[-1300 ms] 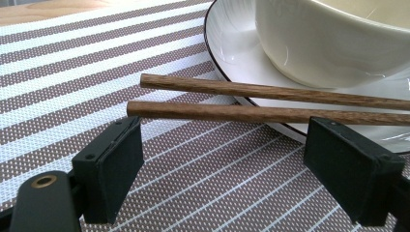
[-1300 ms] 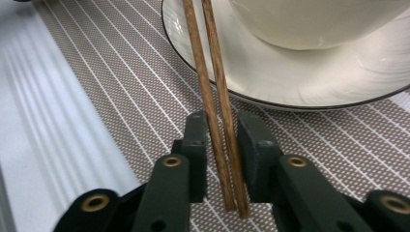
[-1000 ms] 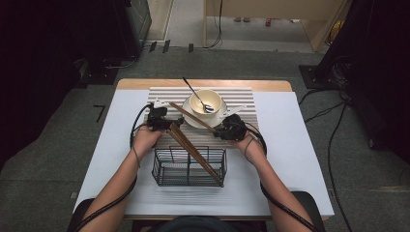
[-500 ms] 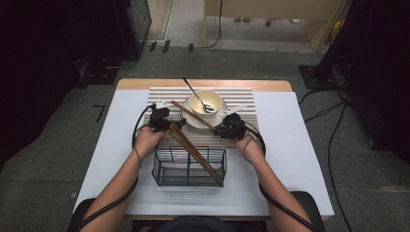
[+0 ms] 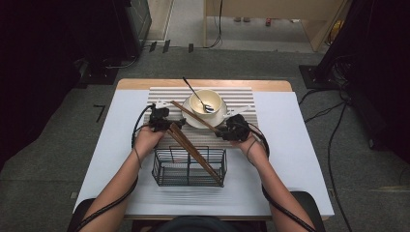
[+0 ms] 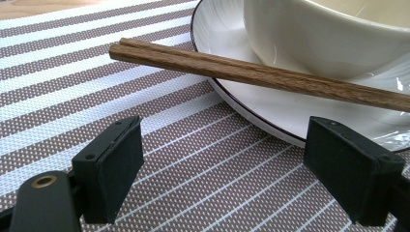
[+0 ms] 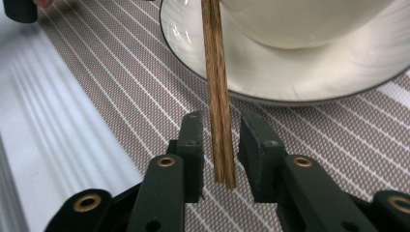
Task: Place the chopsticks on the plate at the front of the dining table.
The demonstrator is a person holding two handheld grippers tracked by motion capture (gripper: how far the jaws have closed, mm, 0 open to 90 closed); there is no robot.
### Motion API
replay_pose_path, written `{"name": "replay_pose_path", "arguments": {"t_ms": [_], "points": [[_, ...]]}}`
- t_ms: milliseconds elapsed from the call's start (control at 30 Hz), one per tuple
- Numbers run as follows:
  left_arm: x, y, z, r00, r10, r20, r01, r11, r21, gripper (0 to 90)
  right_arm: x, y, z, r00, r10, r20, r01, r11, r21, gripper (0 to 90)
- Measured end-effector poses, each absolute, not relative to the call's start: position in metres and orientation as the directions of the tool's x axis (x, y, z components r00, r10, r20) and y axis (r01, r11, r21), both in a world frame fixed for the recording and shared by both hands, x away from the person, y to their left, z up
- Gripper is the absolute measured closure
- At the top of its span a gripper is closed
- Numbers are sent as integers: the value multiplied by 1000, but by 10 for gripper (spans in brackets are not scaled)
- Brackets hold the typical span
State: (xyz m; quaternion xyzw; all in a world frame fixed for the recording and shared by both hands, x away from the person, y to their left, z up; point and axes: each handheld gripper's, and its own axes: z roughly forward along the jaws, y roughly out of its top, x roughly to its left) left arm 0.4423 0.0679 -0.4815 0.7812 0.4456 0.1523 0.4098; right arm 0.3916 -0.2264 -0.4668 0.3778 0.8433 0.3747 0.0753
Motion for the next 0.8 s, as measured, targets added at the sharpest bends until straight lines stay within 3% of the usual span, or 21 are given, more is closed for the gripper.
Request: {"name": "replay_pose_path", "arguments": {"t_ms": [300, 800], "points": [[442, 69, -481, 556, 822, -123, 569, -269, 777, 148, 386, -229, -468, -707, 688, 164, 588, 443, 676, 817], [441, 60, -479, 563, 816, -133, 559, -257, 789, 148, 397, -209, -470, -703, 695, 151, 574, 429, 698, 817]]}}
